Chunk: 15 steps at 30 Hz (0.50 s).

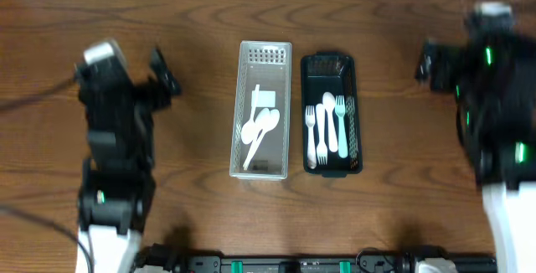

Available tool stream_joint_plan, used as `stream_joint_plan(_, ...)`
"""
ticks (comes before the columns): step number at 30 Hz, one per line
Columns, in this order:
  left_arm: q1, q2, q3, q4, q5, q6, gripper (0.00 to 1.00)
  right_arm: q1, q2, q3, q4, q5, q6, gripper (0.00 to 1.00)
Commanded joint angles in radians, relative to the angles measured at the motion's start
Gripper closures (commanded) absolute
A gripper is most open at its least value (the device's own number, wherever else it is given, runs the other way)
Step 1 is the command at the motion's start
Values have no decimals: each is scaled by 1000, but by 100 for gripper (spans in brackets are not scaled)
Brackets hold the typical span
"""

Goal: Pack container

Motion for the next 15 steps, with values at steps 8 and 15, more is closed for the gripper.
stream_joint_plan(8,-63,-460,-351,-18,2,32,2,56,-573,-638,164,17,29,1)
stream_joint_plan(15,-63,-634,-394,-96,-77,32,2,62,-771,-759,115,16,29,1)
